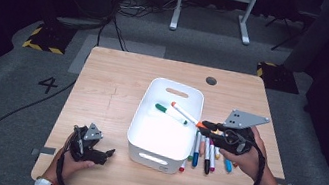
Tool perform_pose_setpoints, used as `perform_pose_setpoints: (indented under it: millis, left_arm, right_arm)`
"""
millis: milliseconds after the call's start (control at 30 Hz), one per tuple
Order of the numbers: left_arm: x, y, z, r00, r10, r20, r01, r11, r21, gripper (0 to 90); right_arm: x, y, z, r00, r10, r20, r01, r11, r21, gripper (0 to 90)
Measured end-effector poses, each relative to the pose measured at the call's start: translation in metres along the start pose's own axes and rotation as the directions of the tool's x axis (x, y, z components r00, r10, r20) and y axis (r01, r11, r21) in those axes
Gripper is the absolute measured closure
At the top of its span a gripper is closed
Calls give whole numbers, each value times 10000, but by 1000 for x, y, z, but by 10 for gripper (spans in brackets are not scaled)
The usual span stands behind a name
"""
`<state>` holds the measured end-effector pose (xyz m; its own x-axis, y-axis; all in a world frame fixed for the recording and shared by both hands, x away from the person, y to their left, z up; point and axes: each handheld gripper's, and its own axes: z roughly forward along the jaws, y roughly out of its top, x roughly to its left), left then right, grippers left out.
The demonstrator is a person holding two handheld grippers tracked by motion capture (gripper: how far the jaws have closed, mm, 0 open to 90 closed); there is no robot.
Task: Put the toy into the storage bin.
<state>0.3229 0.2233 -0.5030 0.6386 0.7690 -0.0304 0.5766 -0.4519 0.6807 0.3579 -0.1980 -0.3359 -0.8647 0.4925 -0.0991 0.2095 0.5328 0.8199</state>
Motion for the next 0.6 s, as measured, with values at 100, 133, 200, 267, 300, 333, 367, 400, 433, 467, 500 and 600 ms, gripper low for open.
perform_pose_setpoints:
  millis: [100,133,200,267,300,333,367,400,433,467,500,600]
  left_arm:
    - [0,0,0,10000,-2,-2,2,10000,1,138]
    - [0,0,0,10000,-2,1,2,10000,0,138]
    - [0,0,0,10000,15,-12,-15,10000,-4,139]
    - [0,0,0,10000,14,-12,-14,10000,-4,138]
    - [0,0,0,10000,17,-13,-17,10000,-3,139]
    - [0,0,0,10000,9,-6,-9,10000,1,139]
    - [0,0,0,10000,8,-10,-8,10000,-9,139]
    - [0,0,0,10000,13,-11,-13,10000,-4,139]
    - [0,0,0,10000,14,-12,-14,10000,-2,139]
    - [0,0,0,10000,15,-12,-15,10000,-4,139]
    - [0,0,0,10000,11,-11,-11,10000,-5,139]
    - [0,0,0,10000,7,-73,-7,10000,-4,138]
  right_arm:
    - [6,3,9,9996,-165,-227,168,9997,149,753]
    - [9,4,12,9993,-240,-293,248,9994,245,753]
    - [12,6,18,9983,-410,-408,427,9983,404,753]
    - [17,8,24,9970,-528,-562,559,9969,554,753]
    - [18,9,27,9959,-649,-629,686,9960,582,753]
    - [20,9,29,9954,-655,-706,700,9955,634,753]
    - [21,10,31,9947,-673,-775,724,9952,658,753]
    - [23,11,34,9939,-724,-830,787,9941,753,753]
    - [25,12,37,9924,-779,-957,859,9929,818,753]
    - [26,12,39,9913,-825,-1029,914,9921,855,753]
    - [28,13,42,9903,-830,-1114,938,9910,959,753]
    - [31,14,48,9861,-912,-1392,1079,9872,1178,753]
